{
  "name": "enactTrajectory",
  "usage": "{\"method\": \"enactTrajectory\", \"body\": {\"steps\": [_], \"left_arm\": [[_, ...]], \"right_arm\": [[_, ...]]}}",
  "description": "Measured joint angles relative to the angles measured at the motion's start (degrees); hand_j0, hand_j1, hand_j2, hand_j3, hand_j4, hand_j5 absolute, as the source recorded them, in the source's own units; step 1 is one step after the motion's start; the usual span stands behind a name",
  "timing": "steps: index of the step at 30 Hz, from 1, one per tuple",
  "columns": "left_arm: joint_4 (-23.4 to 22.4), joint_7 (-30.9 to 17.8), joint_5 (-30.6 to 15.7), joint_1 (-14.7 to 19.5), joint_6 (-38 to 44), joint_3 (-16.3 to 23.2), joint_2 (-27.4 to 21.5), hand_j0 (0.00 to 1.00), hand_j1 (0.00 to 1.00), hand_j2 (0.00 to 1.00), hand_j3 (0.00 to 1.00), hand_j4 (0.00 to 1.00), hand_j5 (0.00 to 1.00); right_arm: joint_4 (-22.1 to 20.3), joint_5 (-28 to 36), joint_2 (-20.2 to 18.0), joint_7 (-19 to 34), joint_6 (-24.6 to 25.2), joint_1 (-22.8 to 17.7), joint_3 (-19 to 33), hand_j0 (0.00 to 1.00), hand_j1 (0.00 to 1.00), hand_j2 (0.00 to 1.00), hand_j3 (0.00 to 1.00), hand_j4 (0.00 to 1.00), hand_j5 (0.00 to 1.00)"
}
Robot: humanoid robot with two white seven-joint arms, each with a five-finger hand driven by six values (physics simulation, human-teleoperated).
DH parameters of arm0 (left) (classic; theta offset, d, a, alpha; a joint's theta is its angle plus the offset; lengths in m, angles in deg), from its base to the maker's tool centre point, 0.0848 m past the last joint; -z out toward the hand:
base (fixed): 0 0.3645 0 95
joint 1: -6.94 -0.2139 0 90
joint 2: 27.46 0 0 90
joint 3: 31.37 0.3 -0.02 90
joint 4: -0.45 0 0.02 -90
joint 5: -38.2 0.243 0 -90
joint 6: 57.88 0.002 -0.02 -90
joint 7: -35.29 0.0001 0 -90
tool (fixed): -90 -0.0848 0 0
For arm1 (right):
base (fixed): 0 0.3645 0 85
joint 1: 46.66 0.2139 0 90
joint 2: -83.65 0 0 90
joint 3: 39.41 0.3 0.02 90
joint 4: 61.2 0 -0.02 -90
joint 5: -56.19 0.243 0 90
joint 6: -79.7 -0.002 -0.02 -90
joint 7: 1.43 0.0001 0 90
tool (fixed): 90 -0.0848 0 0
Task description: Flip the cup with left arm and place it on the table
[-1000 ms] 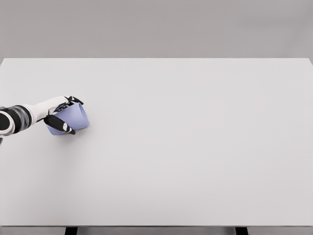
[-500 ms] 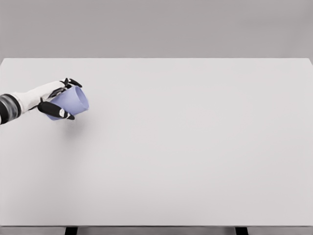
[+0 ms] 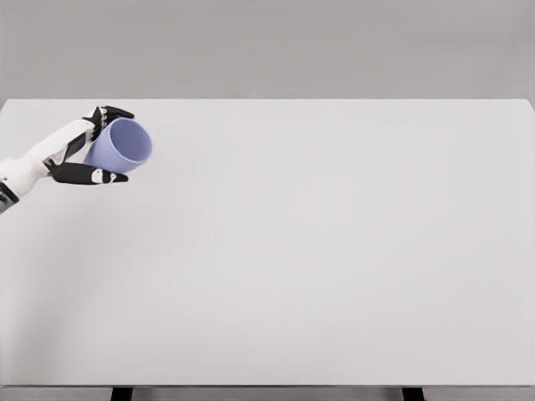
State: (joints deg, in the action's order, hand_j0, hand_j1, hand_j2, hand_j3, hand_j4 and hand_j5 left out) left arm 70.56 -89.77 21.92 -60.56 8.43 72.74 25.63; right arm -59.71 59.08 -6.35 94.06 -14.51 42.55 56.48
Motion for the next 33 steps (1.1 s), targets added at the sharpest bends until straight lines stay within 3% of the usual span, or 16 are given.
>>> {"method": "enactTrajectory", "body": {"steps": [7, 17, 25, 33], "left_arm": [[-9.28, 0.01, -6.78, 0.00, -9.62, -0.57, 5.46, 0.44, 0.44, 0.44, 0.44, 0.44, 0.44], [-18.64, 0.02, -19.07, 0.00, -11.29, -0.63, 11.10, 0.45, 0.45, 0.45, 0.45, 0.45, 0.45], [-20.81, 0.03, -24.53, 0.44, -7.37, -0.72, 12.13, 0.45, 0.45, 0.45, 0.45, 0.45, 0.45], [-20.70, 0.03, -25.22, 0.53, 3.39, -0.89, 12.00, 0.46, 0.46, 0.46, 0.46, 0.46, 0.46]], "right_arm": [[0.00, 0.01, 0.00, 0.00, 0.00, 0.00, 0.00, 1.00, 1.00, 1.00, 1.00, 1.00, 1.00], [0.00, 0.01, 0.00, -0.02, 0.00, 0.00, 0.00, 1.00, 1.00, 1.00, 1.00, 1.00, 1.00], [0.00, 0.00, 0.00, -0.01, 0.00, 0.00, 0.00, 1.00, 1.00, 1.00, 1.00, 1.00, 1.00], [0.00, 0.01, 0.00, 0.00, 0.00, 0.00, 0.00, 1.00, 1.00, 1.00, 1.00, 1.00, 1.00]]}}
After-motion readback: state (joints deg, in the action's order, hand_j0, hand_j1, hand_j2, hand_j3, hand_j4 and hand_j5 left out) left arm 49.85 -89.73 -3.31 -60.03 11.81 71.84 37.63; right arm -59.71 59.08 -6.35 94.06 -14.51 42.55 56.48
